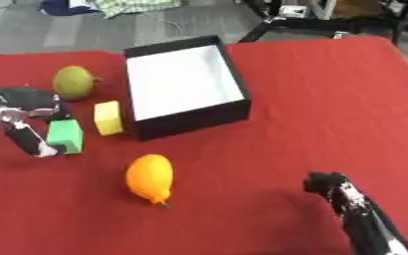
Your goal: Pick up objects on the table and place them in the box.
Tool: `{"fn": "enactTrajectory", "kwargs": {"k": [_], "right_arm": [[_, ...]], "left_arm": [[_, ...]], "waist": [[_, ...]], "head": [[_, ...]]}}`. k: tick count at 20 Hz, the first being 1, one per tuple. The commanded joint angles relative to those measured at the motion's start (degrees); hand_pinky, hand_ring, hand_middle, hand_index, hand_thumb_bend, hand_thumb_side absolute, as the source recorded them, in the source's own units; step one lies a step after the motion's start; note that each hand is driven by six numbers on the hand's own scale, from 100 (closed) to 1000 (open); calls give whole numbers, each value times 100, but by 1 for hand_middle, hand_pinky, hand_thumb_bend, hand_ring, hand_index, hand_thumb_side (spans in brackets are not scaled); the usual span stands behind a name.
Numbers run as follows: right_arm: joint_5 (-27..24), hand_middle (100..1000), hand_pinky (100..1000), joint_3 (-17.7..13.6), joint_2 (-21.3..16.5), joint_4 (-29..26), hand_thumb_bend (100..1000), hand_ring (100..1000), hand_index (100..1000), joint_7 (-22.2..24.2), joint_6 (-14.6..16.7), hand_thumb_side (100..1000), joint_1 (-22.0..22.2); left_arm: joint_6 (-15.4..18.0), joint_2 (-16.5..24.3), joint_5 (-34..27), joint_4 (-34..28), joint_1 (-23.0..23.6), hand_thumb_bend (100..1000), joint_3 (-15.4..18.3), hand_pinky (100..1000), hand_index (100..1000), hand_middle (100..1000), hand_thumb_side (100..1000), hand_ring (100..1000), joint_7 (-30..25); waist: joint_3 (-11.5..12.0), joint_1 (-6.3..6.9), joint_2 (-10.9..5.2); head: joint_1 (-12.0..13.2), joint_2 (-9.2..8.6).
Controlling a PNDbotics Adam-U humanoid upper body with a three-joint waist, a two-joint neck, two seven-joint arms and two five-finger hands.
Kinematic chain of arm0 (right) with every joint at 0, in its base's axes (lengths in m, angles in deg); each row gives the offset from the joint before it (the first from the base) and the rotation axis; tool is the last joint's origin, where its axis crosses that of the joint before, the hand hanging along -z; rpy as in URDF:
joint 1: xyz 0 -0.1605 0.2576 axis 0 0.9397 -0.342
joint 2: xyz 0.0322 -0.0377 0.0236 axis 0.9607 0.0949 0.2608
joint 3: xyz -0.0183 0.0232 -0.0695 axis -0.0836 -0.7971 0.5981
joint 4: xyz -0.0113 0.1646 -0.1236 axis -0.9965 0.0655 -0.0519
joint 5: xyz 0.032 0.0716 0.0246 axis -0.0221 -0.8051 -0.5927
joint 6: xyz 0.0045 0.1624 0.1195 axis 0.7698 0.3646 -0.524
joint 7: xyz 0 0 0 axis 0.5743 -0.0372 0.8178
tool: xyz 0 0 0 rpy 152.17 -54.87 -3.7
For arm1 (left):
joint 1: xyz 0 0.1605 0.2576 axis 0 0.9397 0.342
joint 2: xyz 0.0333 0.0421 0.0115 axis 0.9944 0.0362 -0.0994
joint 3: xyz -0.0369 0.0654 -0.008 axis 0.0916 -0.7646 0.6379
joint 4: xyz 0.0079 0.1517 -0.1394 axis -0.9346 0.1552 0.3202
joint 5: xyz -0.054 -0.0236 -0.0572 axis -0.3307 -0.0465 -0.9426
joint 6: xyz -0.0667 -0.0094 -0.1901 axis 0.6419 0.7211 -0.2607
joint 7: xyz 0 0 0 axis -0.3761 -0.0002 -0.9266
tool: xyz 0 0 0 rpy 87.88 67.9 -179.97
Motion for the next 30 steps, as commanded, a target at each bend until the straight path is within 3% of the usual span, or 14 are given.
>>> {"fn": "enactTrajectory", "kwargs": {"k": [1, 7, 12, 16, 21, 26, 30], "right_arm": [[-28, 710, 1000, -28, -74, -54, 100, 805, 796, -8, -2, 1000, -13], [-24, 710, 1000, -29, -83, -46, 100, 805, 796, -8, -3, 1000, 13], [-21, 710, 1000, 2, -86, -33, 100, 805, 796, 28, -2, 1000, 47], [-42, 709, 1000, 23, -81, -20, 100, 805, 796, 48, -1, 1000, 43], [-99, 709, 1000, 82, -73, 3, 100, 805, 796, 103, 4, 1000, 15], [-142, 709, 1000, 138, -65, 28, 100, 805, 796, 165, -5, 1000, -3], [-135, 709, 1000, 180, -56, 34, 100, 805, 796, 225, -20, 1000, -10]], "left_arm": [[-168, 367, -368, -463, -108, 172, 286, 734, 650, 456, 312, 533, 192], [-488, 728, -930, -1295, -517, 161, 650, 737, 653, 455, 270, 530, 375], [-572, 437, -850, -1213, -1315, 193, 484, 737, 664, 462, 268, 538, 555], [-508, -269, -441, -545, -1913, 204, 112, 734, 672, 469, 297, 543, 581], [-479, -1257, 431, 781, -2323, 220, -147, 732, 692, 489, 341, 553, 906], [-595, -2005, 1285, 2157, -2442, 203, 51, 730, 709, 503, 377, 554, 1477], [-756, -2359, 1601, 2837, -2485, 206, 227, 733, 741, 536, 435, 565, 2085]], "waist": [[1, 55, -156], [31, 49, -181], [26, 28, -210], [-47, 0, -223], [-182, -55, -233], [-276, -95, -221], [-320, -108, -207]], "head": [[-8, -11], [-10, -11], [43, -11], [104, -11], [236, -11], [300, -11], [316, -11]]}}
